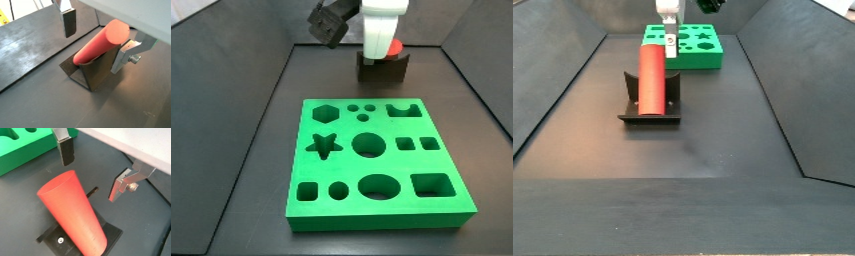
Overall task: Pick up the oval object. Move up. Place the oval object on the fixture. Regrasp the oval object. Move to above the board. Insert the oval object.
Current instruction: Regrasp the oval object.
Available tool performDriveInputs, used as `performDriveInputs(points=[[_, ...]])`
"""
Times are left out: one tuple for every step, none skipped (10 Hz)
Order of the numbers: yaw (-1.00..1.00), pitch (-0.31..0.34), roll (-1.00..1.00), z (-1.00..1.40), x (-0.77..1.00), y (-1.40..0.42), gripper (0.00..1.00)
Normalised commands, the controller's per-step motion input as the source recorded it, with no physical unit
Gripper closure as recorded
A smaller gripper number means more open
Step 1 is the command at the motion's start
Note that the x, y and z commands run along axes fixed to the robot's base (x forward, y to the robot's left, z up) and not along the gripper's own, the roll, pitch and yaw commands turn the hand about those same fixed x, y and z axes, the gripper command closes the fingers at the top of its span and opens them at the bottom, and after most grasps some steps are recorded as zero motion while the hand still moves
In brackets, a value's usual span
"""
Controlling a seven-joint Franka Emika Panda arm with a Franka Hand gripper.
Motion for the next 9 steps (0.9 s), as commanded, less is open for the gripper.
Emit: performDriveInputs(points=[[0.01,0.114,0.11,-0.03,0.83,-0.02,0.0],[0.0,0.125,0.11,-0.03,0.74,-0.02,0.0],[0.0,0.126,0.11,-0.03,0.71,-0.02,0.0],[0.0,0.127,0.1,-0.03,0.65,-0.02,0.0],[0.0,0.132,0.1,-0.03,0.6,-0.02,0.0],[0.0,0.139,0.1,-0.03,0.55,-0.02,0.0],[0.0,0.141,0.1,-0.03,0.53,-0.02,0.0],[0.01,0.137,0.1,-0.03,0.48,-0.02,0.0],[0.01,0.135,0.1,-0.03,0.43,-0.02,0.0]])
